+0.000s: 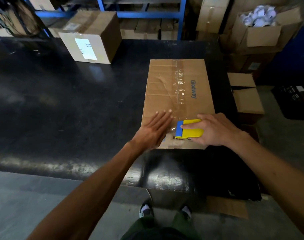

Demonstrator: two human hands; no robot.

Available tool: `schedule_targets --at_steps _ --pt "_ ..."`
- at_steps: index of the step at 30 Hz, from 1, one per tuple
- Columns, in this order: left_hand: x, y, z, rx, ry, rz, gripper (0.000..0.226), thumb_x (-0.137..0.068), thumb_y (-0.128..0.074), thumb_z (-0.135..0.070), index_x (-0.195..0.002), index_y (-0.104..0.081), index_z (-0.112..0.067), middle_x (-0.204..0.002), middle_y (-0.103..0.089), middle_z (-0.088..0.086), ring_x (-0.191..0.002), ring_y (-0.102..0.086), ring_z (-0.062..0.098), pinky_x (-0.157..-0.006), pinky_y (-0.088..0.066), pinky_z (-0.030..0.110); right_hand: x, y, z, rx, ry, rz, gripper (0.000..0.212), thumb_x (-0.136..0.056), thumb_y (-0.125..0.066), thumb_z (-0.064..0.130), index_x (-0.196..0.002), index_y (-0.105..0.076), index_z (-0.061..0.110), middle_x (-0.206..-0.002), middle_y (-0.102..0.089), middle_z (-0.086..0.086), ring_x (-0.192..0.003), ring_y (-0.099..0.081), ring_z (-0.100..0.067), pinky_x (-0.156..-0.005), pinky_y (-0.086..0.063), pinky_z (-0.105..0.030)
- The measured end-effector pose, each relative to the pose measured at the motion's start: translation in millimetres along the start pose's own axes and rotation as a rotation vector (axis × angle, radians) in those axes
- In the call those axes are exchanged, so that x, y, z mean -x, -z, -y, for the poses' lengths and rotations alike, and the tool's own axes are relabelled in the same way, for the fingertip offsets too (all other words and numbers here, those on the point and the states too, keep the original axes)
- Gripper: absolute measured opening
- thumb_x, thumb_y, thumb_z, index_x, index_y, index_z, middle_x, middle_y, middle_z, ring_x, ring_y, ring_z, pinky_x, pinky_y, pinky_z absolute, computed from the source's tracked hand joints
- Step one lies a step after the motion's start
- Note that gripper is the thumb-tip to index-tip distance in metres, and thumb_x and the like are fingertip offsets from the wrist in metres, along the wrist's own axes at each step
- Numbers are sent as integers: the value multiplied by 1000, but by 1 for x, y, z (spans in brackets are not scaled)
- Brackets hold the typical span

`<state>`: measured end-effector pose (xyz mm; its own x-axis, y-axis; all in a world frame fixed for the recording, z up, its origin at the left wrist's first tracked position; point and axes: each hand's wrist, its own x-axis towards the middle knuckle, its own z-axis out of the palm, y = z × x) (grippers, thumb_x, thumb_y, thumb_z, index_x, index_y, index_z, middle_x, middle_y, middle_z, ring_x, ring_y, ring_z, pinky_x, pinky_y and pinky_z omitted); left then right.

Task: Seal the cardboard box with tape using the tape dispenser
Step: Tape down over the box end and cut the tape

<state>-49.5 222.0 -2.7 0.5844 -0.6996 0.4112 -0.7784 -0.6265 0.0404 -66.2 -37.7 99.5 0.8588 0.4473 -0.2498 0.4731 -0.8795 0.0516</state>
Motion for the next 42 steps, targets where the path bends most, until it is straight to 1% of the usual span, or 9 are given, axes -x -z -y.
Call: schedule_targets --at_steps 6,16,21,28,32,34,36,39,42 --pt "-3 -22 26 -145 -141 251 59 -107 -23 -39 -152 -31 -2 -160 -29 16 -148 -28 29 -116 -34 45 2 2 7 37 -1 -13 53 -86 -52 65 -136 -35 64 -117 -51 3 -107 -57 -20 -71 -31 -31" --pt "18 -16 42 -174 -131 240 65 -106 -28 -44 -144 -43 7 -151 -40 26 -141 -40 35 -115 -36 46 0 -3 7 84 8 -14 56 -84 -51 68 -138 -37 62 -105 -49 1 -90 -56 -20 -66 -30 -30" --pt "19 -17 44 -144 -127 261 64 -106 -31 -44 -146 -40 5 -153 -38 24 -142 -38 33 -116 -34 45 3 -7 5 93 22 4 56 -87 -48 66 -141 -30 62 -113 -48 0 -97 -55 -21 -70 -32 -33" --pt "19 -12 42 -203 -81 330 67 -106 -20 -47 -152 -29 1 -159 -27 19 -148 -26 29 -124 -14 38 46 -15 -49 119 92 -57 57 -87 -53 64 -141 -37 56 -106 -50 -1 -76 -48 -14 -62 -28 -30" --pt "16 -6 54 -174 -112 468 68 -106 -13 -50 -157 4 -8 -165 -1 13 -153 5 21 -124 -5 37 60 -31 -78 115 122 -67 64 -71 -75 54 -132 -57 45 -87 -53 -2 -56 -47 -15 -49 -27 -25" --pt "17 6 63 -145 -89 558 70 -104 -8 -54 -154 21 -15 -165 12 9 -150 20 15 -123 6 31 58 -31 -81 127 128 -54 63 -74 -71 54 -134 -54 47 -91 -54 -3 -61 -55 -19 -51 -30 -26" --pt "19 18 68 -180 -80 633 70 -104 -7 -54 -152 25 -15 -164 18 8 -149 25 15 -124 5 33 56 -29 -81 121 116 -53 60 -81 -62 57 -139 -44 53 -99 -53 -2 -73 -59 -22 -57 -34 -28" --pt "5 18 46 -265 -130 633 70 -106 -14 -50 -155 14 -8 -164 18 10 -150 21 19 -125 0 39 52 -27 -82 88 118 -76 57 -81 -60 58 -136 -45 55 -100 -54 0 -78 -61 -25 -61 -37 -30" --pt "-35 -6 -1 -221 -169 472 74 -106 -29 -48 -156 -2 -1 -165 3 16 -153 7 25 -125 -1 40 50 -24 -83 92 135 -77 57 -82 -58 63 -136 -42 58 -103 -53 2 -84 -62 -23 -64 -34 -29"
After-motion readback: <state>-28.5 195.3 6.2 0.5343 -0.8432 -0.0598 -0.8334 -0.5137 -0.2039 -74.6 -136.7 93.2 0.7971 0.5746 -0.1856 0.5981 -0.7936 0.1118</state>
